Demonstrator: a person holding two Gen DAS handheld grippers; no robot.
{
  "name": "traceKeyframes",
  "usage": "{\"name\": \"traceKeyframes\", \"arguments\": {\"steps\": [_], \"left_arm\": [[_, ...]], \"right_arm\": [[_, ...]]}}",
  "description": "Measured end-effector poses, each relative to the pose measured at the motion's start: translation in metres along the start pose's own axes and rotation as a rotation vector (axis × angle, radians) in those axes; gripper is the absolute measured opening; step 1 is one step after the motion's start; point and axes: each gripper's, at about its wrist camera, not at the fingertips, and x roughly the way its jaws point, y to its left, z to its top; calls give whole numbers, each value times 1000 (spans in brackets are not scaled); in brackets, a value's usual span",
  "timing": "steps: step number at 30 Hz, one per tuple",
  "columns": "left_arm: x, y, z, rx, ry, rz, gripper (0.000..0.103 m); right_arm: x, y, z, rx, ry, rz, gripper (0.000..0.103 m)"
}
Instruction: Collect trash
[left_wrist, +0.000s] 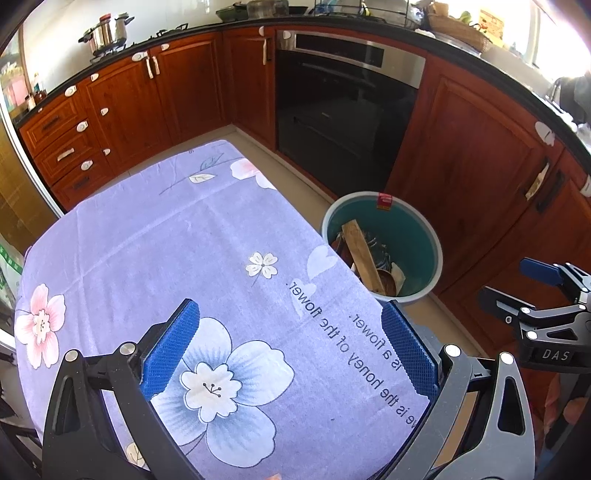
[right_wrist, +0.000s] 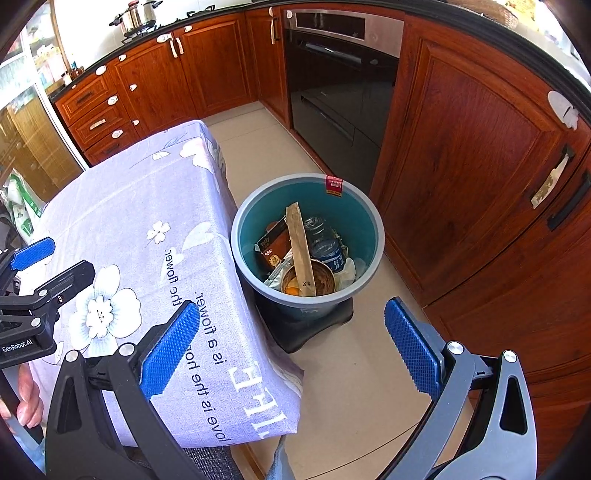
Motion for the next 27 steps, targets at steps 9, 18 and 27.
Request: {"name": "traceKeyframes", "arguments": {"steps": [9,18,27], "left_arm": [[2,0,0,-2,6,2,99],[6,2,-1,-14,17,-2,99],[10,2,-3,-19,37,-25,99]], "right_arm": [[1,0,0,2,1,2,96],[3,1,0,-1,3,0,96],[7,3,1,-11,12,0,96]]}}
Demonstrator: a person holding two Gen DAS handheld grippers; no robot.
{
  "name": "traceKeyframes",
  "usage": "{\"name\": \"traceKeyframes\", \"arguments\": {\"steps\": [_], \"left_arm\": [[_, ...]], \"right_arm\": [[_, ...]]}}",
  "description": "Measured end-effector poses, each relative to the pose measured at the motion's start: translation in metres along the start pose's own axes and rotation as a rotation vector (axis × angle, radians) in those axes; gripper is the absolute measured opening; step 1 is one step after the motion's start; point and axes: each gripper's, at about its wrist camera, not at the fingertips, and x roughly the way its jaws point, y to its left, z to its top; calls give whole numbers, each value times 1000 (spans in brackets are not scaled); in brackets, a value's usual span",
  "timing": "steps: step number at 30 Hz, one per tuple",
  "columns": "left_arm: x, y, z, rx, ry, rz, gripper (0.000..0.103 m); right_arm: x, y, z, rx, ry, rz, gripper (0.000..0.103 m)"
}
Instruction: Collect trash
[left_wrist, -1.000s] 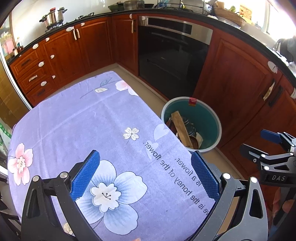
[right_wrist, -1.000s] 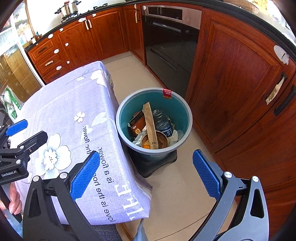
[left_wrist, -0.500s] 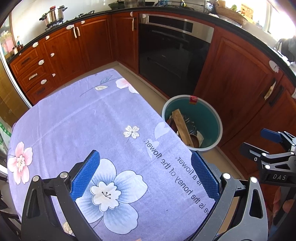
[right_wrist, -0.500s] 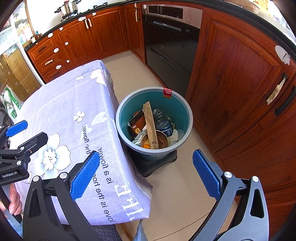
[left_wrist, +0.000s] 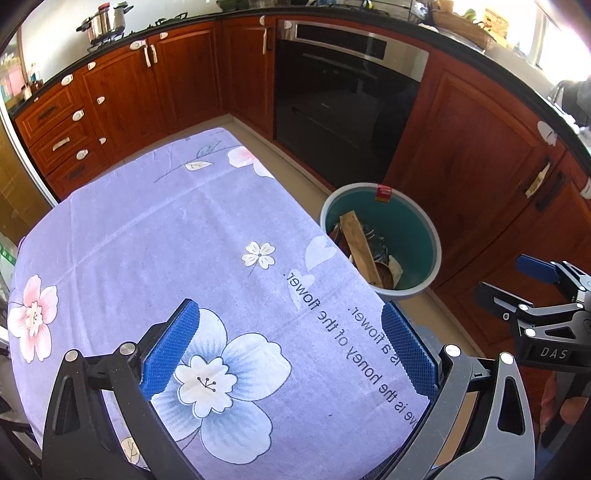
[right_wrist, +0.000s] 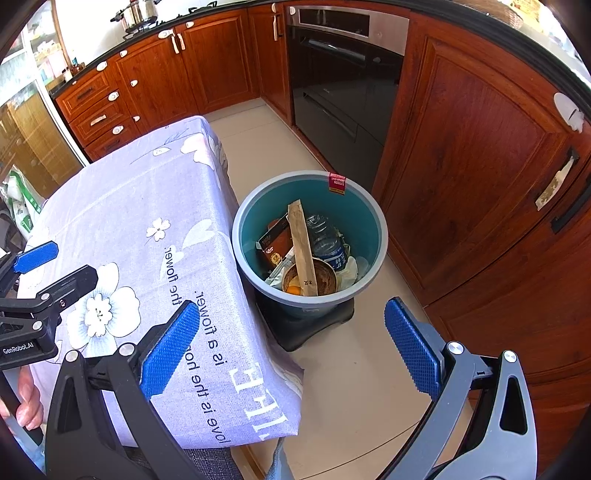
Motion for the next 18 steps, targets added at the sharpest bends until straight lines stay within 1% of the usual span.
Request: {"name": "traceKeyframes", "arguments": {"steps": [7,10,18], "left_arm": [[4,-8,-4,29,25,-2,99],[4,-11,-5,41,26,16,99],[4,-10,-7,40,31,32,99]], "right_arm": [[0,0,1,-2,-1,-1,96],[0,0,2,-6,-3,-4,96],[-1,1,5,-14,-6,-13,96]]}}
